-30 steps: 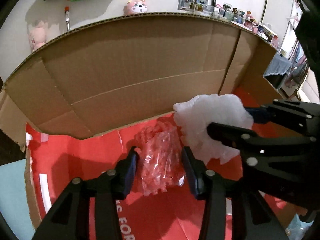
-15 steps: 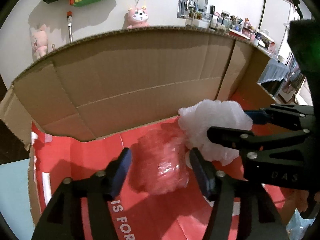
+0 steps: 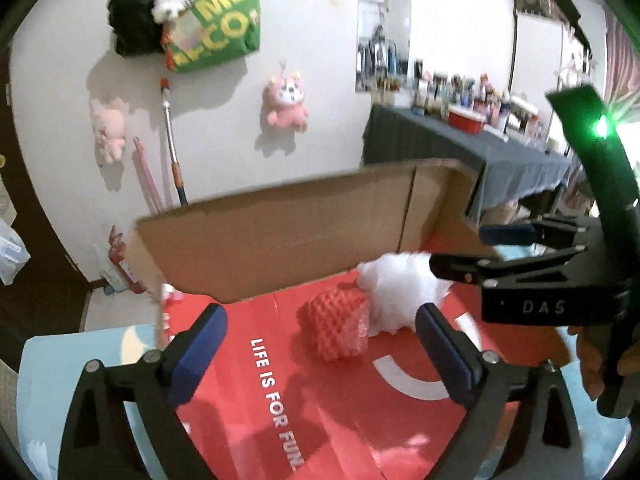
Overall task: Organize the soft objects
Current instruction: 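Withdraw both tools from the box back toward the remaining soft items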
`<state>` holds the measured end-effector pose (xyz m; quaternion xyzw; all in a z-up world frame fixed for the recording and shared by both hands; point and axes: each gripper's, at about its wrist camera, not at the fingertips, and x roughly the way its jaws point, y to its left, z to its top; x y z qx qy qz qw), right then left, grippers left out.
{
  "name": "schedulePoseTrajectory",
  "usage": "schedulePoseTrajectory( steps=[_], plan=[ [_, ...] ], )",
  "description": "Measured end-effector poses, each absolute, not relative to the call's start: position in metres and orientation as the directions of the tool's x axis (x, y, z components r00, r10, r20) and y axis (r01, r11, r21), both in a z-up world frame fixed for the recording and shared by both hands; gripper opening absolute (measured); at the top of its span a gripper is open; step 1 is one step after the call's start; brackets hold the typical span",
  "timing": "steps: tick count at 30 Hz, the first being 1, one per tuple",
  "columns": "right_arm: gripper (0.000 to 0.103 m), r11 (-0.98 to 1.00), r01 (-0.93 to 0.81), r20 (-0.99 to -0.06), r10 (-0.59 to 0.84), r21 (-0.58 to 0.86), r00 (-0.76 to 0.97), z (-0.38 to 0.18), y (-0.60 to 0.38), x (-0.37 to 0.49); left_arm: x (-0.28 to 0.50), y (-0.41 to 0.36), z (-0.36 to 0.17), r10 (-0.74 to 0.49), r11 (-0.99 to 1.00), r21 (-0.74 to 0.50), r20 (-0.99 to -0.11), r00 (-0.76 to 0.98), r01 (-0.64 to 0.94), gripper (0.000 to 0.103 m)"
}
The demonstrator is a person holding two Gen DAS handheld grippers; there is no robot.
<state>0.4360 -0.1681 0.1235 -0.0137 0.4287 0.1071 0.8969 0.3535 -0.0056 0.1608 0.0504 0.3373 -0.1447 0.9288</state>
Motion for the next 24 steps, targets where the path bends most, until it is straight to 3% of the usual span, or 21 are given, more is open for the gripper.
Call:
schedulePoseTrajectory(
  steps=[3,8,15,24],
  plan=[
    [0.074,0.977,-0.206,-0.747,0.174,0.050,0.642,0.148,-0.170,0.408,0.325,0.002,0.189,-0.254,0.959,-0.050,-0.587,0.768,0.279,0.103],
    [0.085,0.976,-0.213,-0.677,0.180,0.035,0.714,0.190,-0.174,0.356,0.273,0.011,0.219,-0.291,0.956,-0.112,-0.509,0.810,0.272,0.103],
    [0.089,0.974,-0.228,-0.555,0.181,-0.017,0.812,0.234,-0.177,0.274,0.203,0.008,0.241,-0.280,0.958,-0.058,-0.414,0.866,0.282,0.103],
    [0.097,0.959,-0.270,-0.377,0.219,-0.087,0.900,0.253,-0.178,0.156,0.113,0.016,0.253,-0.332,0.943,-0.097,-0.264,0.906,0.317,0.103]
  ],
)
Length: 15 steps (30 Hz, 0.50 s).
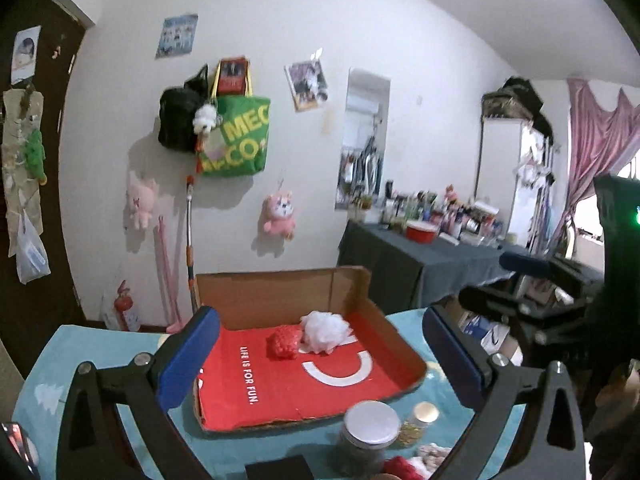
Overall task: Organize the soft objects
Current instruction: 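Withdraw both tools from the box back toward the remaining soft items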
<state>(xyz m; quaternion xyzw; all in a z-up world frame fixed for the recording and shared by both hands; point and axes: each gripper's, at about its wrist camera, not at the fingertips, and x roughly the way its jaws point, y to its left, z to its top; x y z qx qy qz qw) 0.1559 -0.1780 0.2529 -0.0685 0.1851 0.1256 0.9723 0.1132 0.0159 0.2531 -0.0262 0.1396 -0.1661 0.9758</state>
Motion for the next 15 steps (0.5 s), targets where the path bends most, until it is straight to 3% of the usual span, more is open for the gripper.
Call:
schedulePoseTrajectory(
  steps=[11,15],
  plan=[
    [0.100,0.958,-0.268,-0.221,0.241,-0.099,0.945,0.209,-0.181,0.028,0.009,0.011,0.221,-0.302,0.953,-0.050,-0.121,0.945,0.298,0.103],
    [0.103,0.968,-0.239,-0.174,0.222,-0.080,0.959,0.193,-0.183,-0.002,-0.012,0.009,0.203,-0.293,0.956,-0.051,-0.110,0.950,0.289,0.103]
  ],
)
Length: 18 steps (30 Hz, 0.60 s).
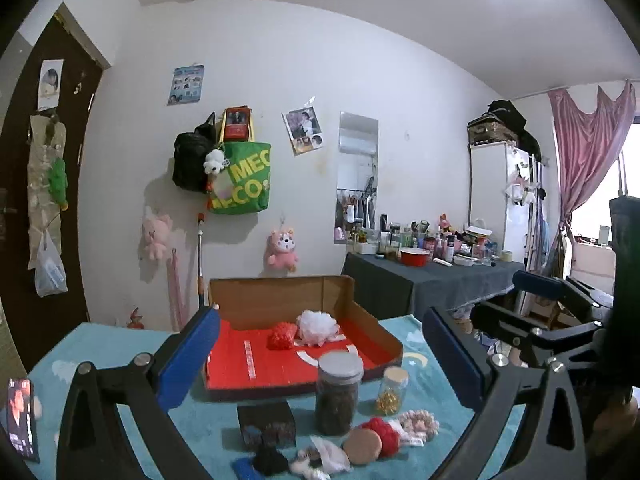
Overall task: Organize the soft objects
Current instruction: 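Withdraw both tools from the box back toward the remaining soft items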
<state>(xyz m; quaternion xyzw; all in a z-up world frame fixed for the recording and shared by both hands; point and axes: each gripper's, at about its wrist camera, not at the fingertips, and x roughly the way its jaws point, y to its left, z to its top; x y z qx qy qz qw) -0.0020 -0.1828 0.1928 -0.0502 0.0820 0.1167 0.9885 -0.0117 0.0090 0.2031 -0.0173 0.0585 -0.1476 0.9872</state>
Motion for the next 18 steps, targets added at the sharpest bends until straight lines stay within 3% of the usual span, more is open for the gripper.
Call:
schedulePoseTrajectory(
  steps=[6,11,18],
  plan=[
    [0.103,0.985,-0.170,-0.144,0.162,-0.043,0.976,0.163,-0.187,-0.027,-0.036,0.002,0.170,-0.240,0.971,-0.026,-0.107,0.965,0.238,0.103],
    [0.103,0.989,-0.107,-0.072,0.100,-0.098,0.992,0.131,-0.184,-0.037,-0.038,0.002,0.137,-0.221,0.975,-0.028,-0.135,0.966,0.219,0.103],
    [0.103,0.995,-0.090,-0.146,0.083,-0.042,0.986,0.081,-0.188,-0.032,-0.034,0.003,0.097,-0.206,0.978,-0.044,-0.206,0.957,0.202,0.103]
  ],
)
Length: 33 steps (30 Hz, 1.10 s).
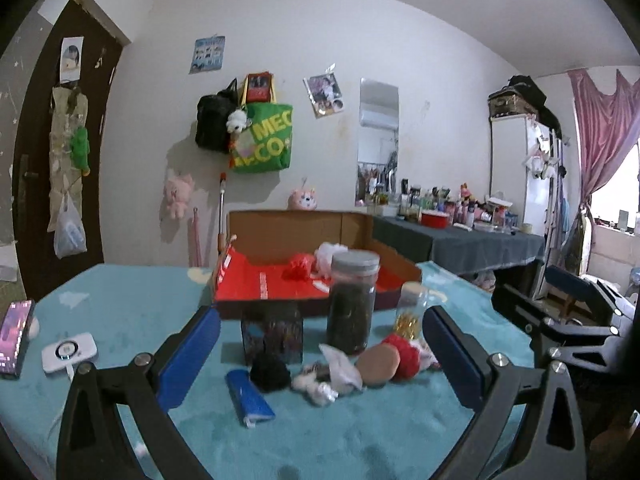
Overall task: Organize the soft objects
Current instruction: 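Withdraw both tools from the box back toward the remaining soft items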
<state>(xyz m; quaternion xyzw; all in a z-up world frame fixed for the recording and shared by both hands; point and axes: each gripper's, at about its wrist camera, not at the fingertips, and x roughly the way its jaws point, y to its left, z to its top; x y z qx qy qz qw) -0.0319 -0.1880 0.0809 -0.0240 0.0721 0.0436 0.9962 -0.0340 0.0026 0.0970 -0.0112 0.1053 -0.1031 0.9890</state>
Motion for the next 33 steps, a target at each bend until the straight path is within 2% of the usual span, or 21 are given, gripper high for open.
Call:
schedulePoseTrajectory(
  steps=[7,14,23,33],
  plan=[
    [0.103,0.997,-0.070,-0.280,0.063,-0.014,0.958,0.033,-0.191,-0.013,-0.018,-0.005,0.065,-0.200,0.980,-0.051,-0.285,0.937,0.194,0.103],
    [0.103,0.999,-0.048,-0.365,0.038,-0.020,0.930,0.003,-0.191,0.001,0.001,-0.009,0.035,-0.192,0.981,-0.061,-0.391,0.900,0.183,0.103],
    [0.103,0.999,-0.034,-0.444,0.035,0.011,0.895,-0.015,-0.192,0.018,0.016,-0.009,0.016,-0.184,0.983,-0.083,-0.478,0.859,0.164,0.103],
    [0.103,1.000,-0.029,-0.483,0.030,0.010,0.875,-0.021,-0.191,0.028,0.025,-0.005,0.015,-0.188,0.982,-0.104,-0.534,0.825,0.156,0.103]
  ],
)
